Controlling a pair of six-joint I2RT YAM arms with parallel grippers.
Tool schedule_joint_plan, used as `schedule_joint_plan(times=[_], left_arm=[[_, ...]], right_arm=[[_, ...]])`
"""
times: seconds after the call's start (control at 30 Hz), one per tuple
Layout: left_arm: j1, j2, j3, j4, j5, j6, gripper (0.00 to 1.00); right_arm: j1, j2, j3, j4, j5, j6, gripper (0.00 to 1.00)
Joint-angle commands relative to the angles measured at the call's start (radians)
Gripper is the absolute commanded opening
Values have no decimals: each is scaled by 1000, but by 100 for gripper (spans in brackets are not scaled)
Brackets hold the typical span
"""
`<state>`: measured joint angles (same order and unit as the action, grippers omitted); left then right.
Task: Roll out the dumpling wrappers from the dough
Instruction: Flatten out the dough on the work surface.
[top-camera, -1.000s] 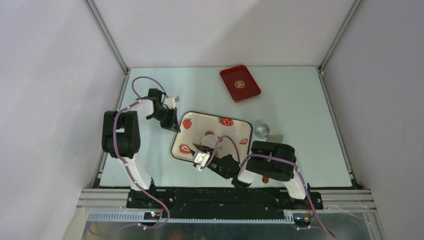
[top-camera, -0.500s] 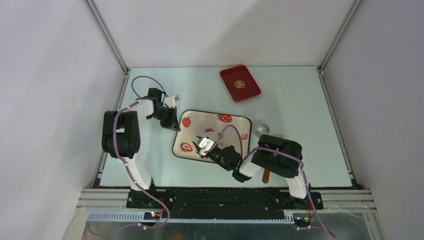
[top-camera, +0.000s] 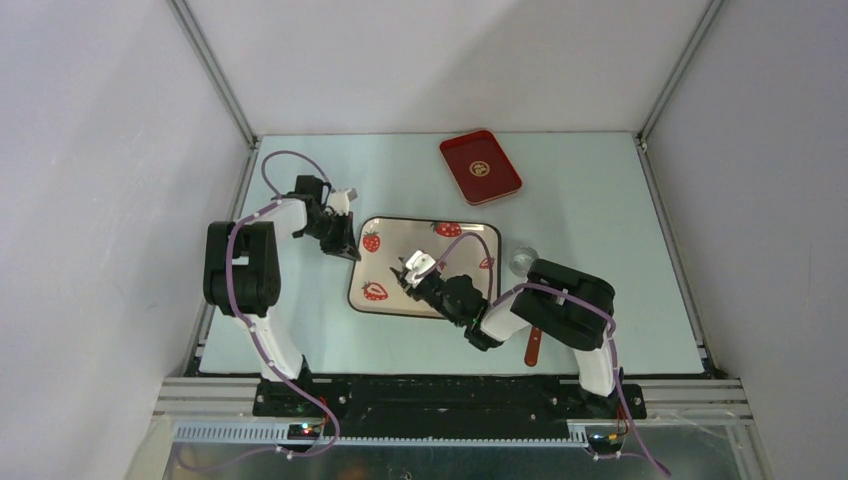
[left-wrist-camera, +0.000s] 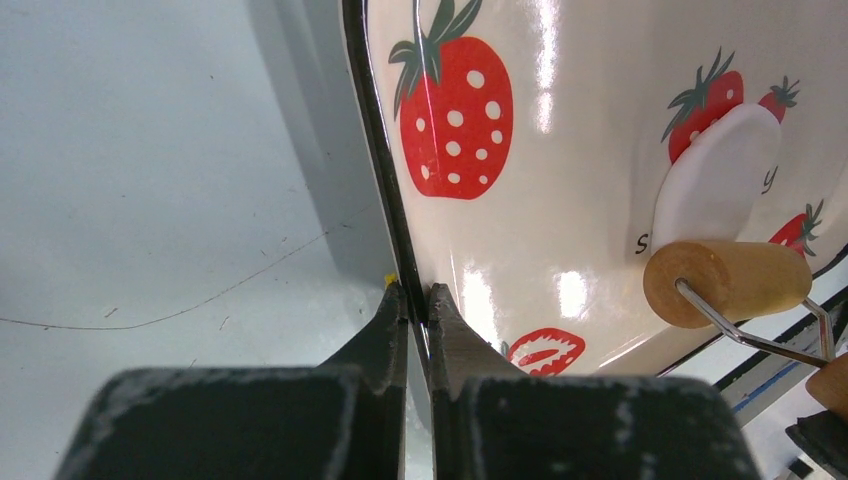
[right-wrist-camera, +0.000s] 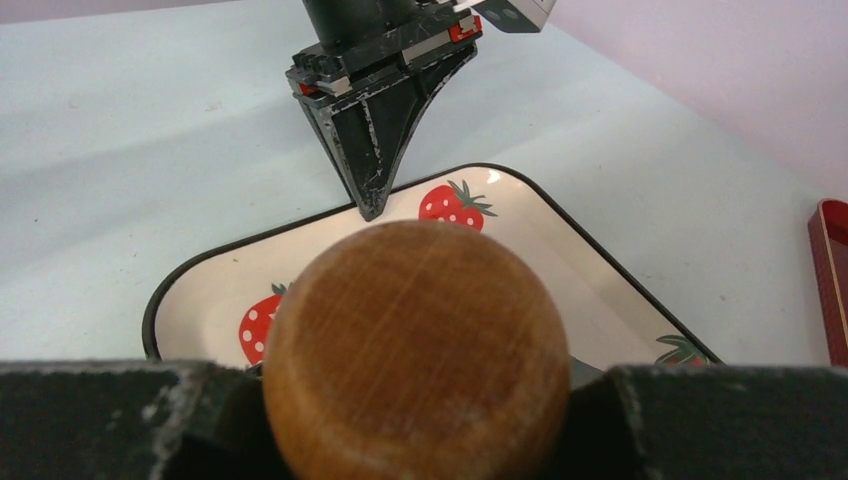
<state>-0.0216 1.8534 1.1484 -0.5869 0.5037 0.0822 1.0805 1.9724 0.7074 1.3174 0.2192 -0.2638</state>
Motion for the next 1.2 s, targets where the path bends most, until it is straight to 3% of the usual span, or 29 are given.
schedule_joint_plan(times=[0.0,0.3,0.53,0.83,1.0,1.17], left_arm=[[17,-41,7,-17,-27,33,0],[18,-41,9,-17,-28,32,0],[18,-45,7,-17,-27,33,0],[18,-39,7,-17,-20,30,0],[18,-37,8,-17,-21,29,0],[18,-40,8,-17,-21,31,0]], right_arm=[[-48,-5,-5,-141,56,8,0],[-41,-5,10,-181,58,-19,0],[66,45,-20,-63,58,-177,0],[85,13,-56,-22,29,-207,0],[115,-2,-108,71,-23,-239,0],[162,8,-92,171,21,-305,0]])
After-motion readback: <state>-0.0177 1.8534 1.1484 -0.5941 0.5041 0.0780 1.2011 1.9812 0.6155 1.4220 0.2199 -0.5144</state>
